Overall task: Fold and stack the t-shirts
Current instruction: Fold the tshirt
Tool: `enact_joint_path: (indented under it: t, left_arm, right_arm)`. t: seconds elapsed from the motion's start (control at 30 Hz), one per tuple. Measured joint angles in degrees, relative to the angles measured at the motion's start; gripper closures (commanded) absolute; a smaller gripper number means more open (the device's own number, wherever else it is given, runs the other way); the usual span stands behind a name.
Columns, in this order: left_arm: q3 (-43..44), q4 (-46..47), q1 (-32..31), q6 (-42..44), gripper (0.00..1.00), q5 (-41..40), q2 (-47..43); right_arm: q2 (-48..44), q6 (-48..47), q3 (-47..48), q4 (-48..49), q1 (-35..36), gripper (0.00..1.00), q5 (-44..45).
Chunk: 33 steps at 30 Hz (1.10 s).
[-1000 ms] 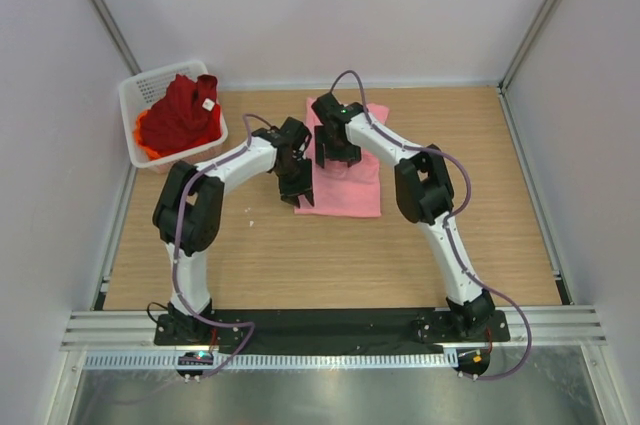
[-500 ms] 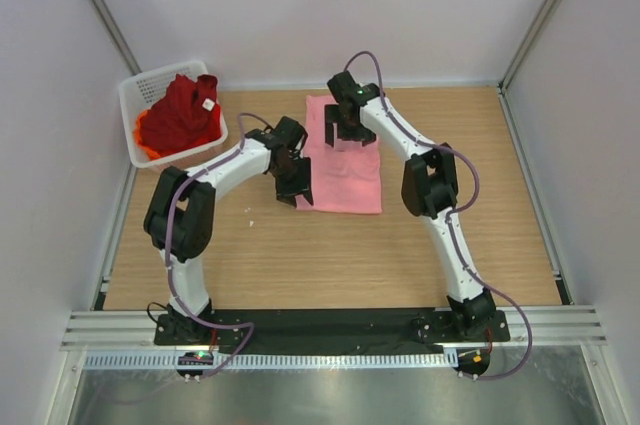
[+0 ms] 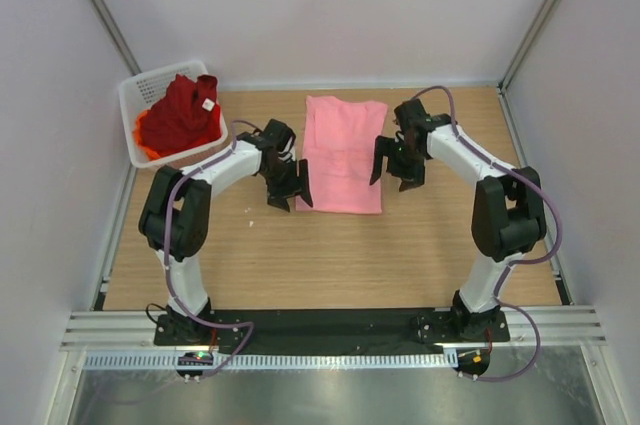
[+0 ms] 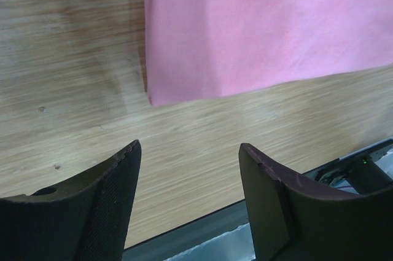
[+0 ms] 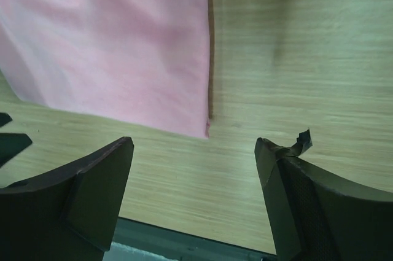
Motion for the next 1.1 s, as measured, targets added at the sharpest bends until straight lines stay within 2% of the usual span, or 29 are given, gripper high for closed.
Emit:
enact_joint_path:
  t: [0.1, 0.23, 0.37, 0.67, 0.93, 1.03, 1.1]
  left_arm:
    - [-0.11, 1.25, 0.59, -0.35, 0.35, 1.09, 0.00]
    - [-2.01, 3.17, 1.53, -1.22, 0.36, 2.47, 0.00]
    - [-4.33, 4.46, 1.90, -3.17, 0.37, 2.80, 0.00]
    - [-6.69, 6.14, 2.01, -6.43, 0.38, 2.73, 0.02]
    - [-8.33, 7.04, 2.80, -6.88, 0.37, 2.36, -0.33]
    - [-9.29, 7.06, 2.91, -6.82, 0.37, 1.88, -2.03]
    - [-9.99, 7.06, 2.95, -6.84, 0.37, 1.79, -3.63]
  right_arm:
    - [-1.27, 2.01, -7.78, 5.01, 0.42, 0.26, -3.82]
    - [-1.70, 4.85, -16.13, 9.09, 0.17, 0.27, -7.87]
    - [-3.02, 7.21, -20.68, 12.55, -1.22, 0.27, -10.23]
    - [-5.55, 9.92, -24.57, 17.53, -3.65, 0.29, -12.15]
    - [-4.79, 13.29, -26.27, 21.03, -4.42, 0.37, -13.88]
    - [-3.76, 14.12, -26.25, 21.88, -4.46, 0.43, -14.51]
    - [-3.39, 14.69, -26.29, 22.58, -4.50, 0.51, -15.02]
